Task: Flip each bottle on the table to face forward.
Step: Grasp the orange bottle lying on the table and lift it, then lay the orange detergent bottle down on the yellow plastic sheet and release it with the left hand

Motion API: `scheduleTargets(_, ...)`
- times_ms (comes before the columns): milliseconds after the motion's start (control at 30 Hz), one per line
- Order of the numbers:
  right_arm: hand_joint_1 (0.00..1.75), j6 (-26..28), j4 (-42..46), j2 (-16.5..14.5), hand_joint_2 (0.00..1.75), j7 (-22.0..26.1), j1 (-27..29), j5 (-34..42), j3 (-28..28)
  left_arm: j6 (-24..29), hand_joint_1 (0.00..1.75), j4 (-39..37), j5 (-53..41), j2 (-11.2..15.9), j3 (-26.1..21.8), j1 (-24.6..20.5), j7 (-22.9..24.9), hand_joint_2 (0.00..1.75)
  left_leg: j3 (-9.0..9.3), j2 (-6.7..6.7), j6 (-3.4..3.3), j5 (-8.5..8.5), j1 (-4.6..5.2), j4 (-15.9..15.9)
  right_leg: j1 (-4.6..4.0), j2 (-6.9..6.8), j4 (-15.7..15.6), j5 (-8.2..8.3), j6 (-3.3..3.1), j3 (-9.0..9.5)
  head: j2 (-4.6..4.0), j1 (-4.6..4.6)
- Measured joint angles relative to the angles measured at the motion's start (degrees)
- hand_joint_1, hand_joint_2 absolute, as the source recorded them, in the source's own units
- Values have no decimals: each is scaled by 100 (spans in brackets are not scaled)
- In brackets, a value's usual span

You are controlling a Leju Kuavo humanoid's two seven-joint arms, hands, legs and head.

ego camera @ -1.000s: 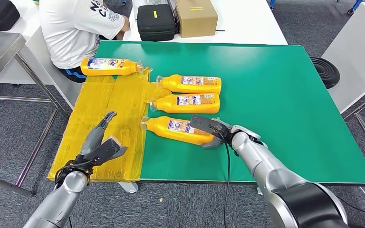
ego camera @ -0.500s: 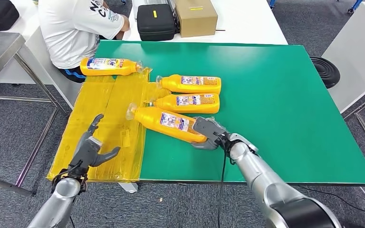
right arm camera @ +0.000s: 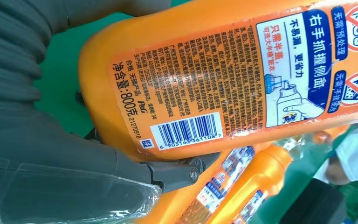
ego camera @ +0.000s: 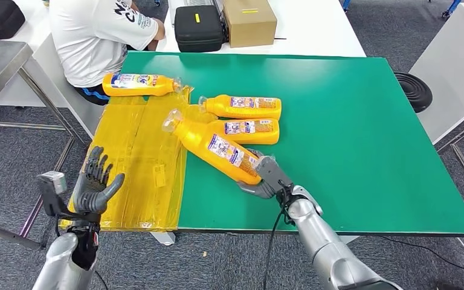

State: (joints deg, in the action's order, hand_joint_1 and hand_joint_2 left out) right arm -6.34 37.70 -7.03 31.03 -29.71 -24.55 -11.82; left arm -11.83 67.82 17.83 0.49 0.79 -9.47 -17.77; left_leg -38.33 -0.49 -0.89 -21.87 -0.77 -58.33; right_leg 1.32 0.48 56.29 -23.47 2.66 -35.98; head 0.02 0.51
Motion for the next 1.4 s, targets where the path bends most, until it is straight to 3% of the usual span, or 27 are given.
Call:
scheduleTargets(100, 175, -37, 15, -141, 175, 160, 59, -3, 1, -728, 0, 9, 834, -45, 58, 8, 343, 175, 0, 1, 0, 0, -2, 0, -1, 0, 0, 0, -1, -2, 0, -1)
scheduleTargets(233, 175, -144, 32, -406, 175, 253, 103, -52, -39, -1118, 0, -57, 1288, -157, 345, -40, 588, 175, 1, 1, 0, 0, -1, 0, 0, 1, 0, 0, -1, -2, 0, -1)
scheduleTargets(833, 175, -413, -212, -937, 175, 263, 25, -255, -537, -1020, 0, -523, 1397, -405, 1210, -505, 535, 175, 0, 0, 0, 0, -1, 0, 0, 1, 0, 0, 0, -1, 0, -2)
scheduleTargets(1400, 175, -581, -637, -1104, 175, 195, -21, -243, -865, -994, 0, -605, 1475, -425, 1372, -569, 304, 175, 0, 0, 0, 0, -1, 0, 0, 1, 0, 0, -1, -1, 0, -1)
